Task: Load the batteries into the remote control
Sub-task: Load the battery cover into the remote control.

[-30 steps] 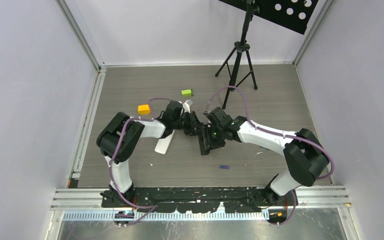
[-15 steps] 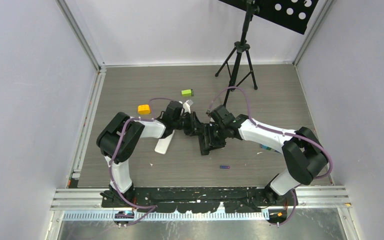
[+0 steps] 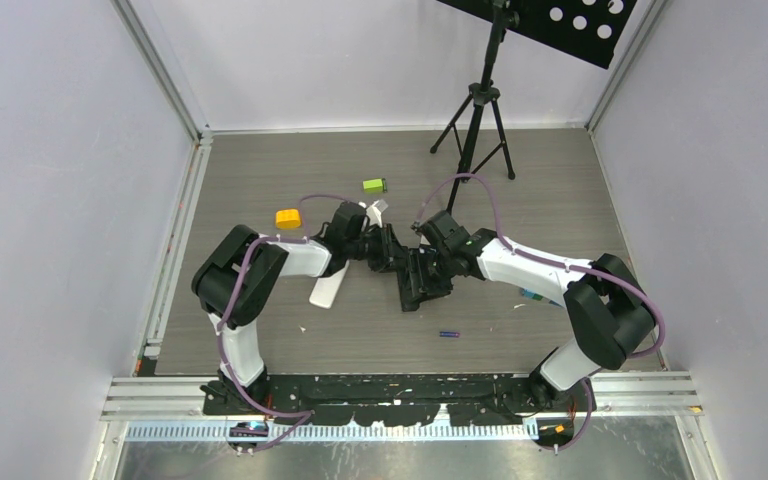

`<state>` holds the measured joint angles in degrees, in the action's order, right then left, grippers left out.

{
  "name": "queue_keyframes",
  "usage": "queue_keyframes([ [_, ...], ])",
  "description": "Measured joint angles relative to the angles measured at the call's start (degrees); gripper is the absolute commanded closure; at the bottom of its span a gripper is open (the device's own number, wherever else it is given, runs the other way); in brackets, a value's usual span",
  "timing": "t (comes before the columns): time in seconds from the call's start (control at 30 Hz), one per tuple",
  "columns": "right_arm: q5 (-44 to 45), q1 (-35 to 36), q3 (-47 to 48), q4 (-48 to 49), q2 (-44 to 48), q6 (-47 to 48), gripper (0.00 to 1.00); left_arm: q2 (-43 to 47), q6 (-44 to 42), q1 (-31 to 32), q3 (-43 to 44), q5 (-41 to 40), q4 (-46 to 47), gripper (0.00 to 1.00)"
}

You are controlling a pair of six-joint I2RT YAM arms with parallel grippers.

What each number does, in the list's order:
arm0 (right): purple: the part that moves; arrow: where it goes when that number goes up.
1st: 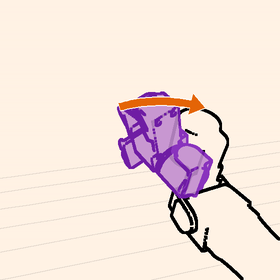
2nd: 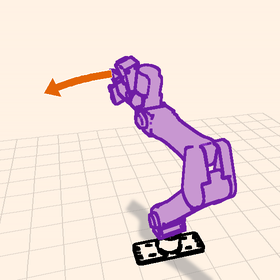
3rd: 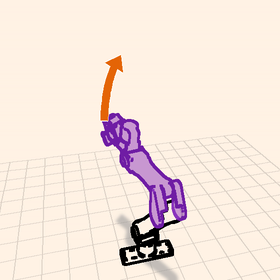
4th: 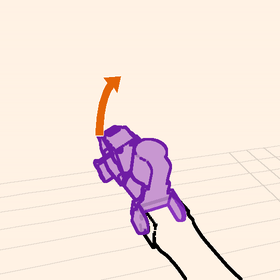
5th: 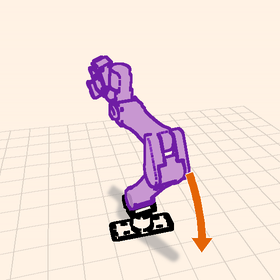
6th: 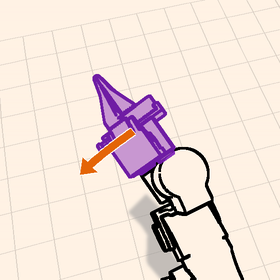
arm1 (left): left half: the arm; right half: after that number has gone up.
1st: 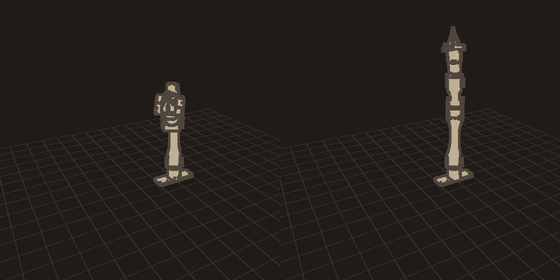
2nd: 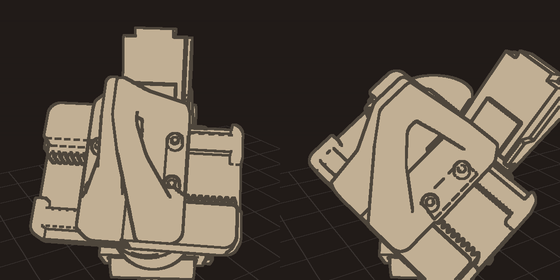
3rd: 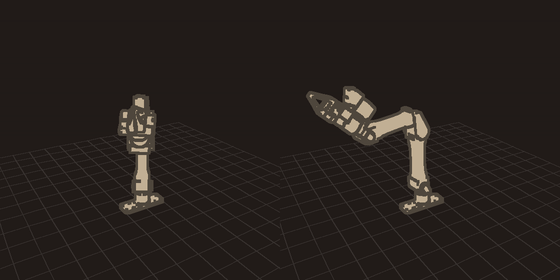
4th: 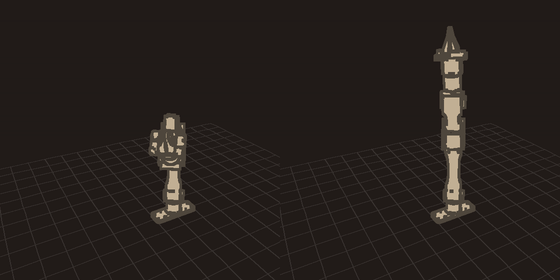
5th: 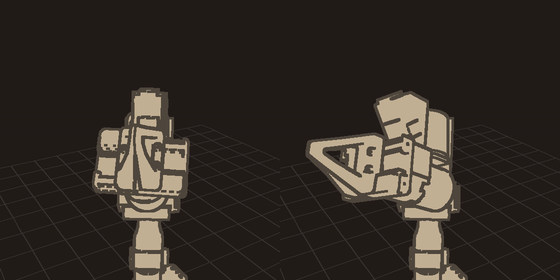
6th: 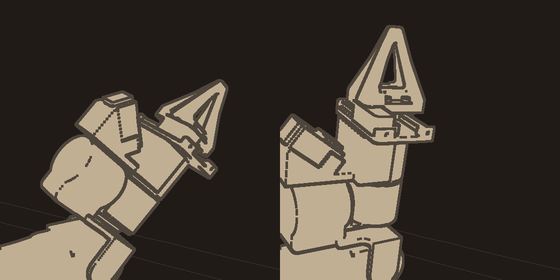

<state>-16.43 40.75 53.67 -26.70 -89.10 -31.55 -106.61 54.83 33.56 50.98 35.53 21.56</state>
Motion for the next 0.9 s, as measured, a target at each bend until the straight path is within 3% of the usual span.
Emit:
queue_keyframes([
  [0.9,-1.6,0.4,-1.1,-2.1,2.9,0.2,0.56,0.2,0.7,-0.2,0.8,-0.3,-0.6,1.0],
])
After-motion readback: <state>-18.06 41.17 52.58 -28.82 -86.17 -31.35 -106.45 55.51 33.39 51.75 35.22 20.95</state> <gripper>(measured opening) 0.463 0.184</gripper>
